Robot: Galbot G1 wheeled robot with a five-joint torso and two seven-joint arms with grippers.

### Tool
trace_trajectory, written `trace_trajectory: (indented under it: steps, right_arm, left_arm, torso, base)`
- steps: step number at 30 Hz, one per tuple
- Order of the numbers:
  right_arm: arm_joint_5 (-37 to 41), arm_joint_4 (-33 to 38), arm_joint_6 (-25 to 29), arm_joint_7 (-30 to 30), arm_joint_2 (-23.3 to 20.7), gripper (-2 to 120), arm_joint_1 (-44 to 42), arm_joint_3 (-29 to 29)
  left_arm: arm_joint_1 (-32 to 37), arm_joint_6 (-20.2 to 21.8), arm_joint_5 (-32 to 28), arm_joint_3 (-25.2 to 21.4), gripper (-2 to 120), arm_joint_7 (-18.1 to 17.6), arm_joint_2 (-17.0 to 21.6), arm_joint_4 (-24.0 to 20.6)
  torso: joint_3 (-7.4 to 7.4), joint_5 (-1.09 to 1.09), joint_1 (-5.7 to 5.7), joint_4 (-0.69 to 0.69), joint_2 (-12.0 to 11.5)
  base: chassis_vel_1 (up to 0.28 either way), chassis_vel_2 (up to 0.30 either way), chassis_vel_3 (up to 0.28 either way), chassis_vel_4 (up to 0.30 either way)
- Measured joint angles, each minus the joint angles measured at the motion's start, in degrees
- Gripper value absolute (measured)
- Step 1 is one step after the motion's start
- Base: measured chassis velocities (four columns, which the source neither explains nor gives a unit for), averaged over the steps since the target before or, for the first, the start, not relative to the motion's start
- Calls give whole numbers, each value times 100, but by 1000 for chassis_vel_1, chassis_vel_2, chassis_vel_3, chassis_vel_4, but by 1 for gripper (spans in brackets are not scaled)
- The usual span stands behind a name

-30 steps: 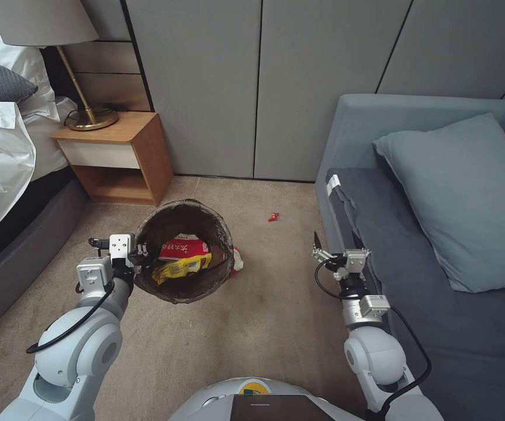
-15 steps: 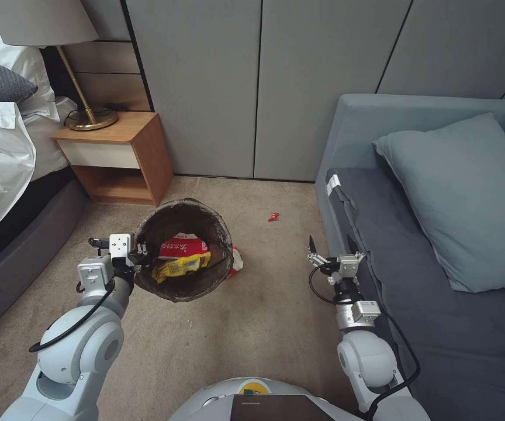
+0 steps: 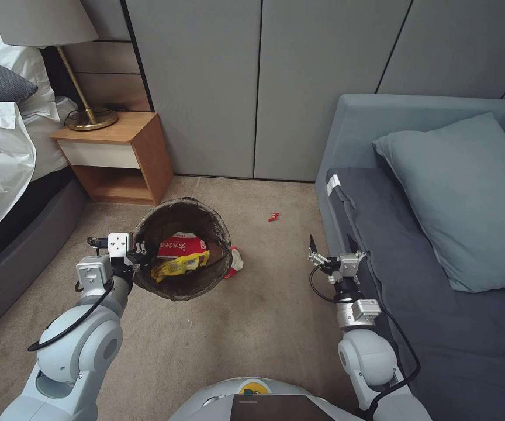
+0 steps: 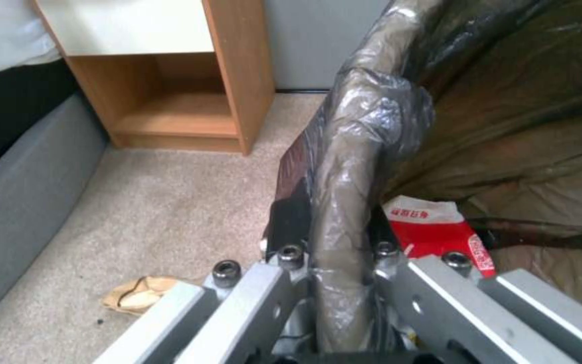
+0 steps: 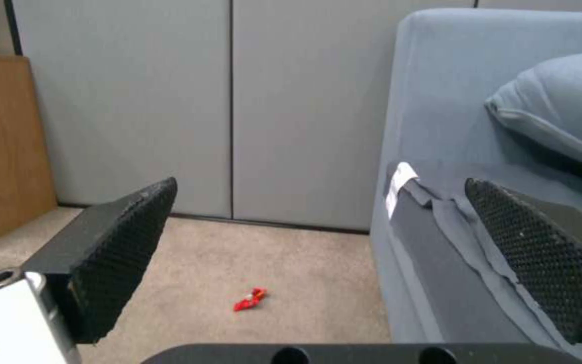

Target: Pick up the trash bin, then pick up the garbage from the floor and place it into the trash bin.

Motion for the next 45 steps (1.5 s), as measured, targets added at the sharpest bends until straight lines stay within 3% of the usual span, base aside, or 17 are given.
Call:
trace_trajectory:
  steps: [45]
  right_arm:
    - [-51,-166,-15,65,-14,100,13,-46]
  left_arm:
    - [28,0,12,23,0,47,-20,5]
  torso:
    - [0,0,0,0,0]
  base:
    - [0,0,0,0]
